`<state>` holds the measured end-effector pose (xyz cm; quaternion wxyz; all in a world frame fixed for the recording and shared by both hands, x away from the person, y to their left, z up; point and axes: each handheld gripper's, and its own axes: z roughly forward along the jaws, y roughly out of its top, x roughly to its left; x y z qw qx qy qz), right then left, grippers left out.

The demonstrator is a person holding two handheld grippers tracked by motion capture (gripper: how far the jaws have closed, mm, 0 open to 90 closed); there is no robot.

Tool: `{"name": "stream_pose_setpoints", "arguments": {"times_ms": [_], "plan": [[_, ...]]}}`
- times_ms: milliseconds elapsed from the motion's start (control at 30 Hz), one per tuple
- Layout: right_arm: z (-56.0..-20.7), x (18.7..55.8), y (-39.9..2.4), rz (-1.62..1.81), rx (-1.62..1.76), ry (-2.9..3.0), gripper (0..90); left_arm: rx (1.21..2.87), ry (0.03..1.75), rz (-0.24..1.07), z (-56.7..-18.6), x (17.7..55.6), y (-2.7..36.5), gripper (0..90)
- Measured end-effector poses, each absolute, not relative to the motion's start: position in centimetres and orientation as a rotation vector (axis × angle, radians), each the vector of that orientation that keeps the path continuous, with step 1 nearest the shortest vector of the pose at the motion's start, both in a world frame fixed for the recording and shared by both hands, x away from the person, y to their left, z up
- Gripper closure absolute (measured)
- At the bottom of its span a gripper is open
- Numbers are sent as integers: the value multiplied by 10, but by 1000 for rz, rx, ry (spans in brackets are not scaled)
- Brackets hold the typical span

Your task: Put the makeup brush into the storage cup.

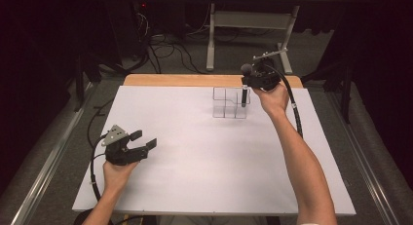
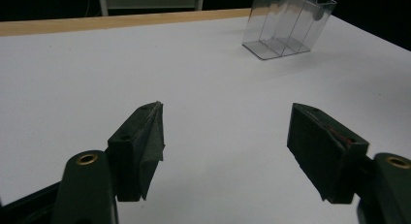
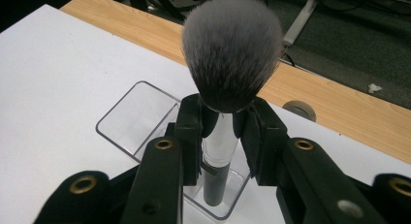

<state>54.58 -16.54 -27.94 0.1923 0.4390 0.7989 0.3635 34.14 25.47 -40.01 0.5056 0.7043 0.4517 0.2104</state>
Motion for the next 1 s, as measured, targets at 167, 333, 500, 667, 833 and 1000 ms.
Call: {"name": "stream_pose_setpoints", "arguments": {"times_ms": [167,333,500,667,833,1000], "plan": [[-283,547,-163,998,1224,2260,723,1697,1090,510,-400,342,255,297],[-286,547,-159,963,1220,2275,722,1699,1091,512,-400,342,255,299],[-290,546,-158,939,1219,2289,722,1695,1089,514,-400,341,254,300],[-291,548,-157,936,1221,2290,722,1700,1091,513,-400,342,255,300],[-294,548,-156,921,1218,2300,721,1700,1091,517,-400,341,255,301],[-295,549,-157,909,1227,2308,700,1703,1090,517,-400,342,254,301]]}}
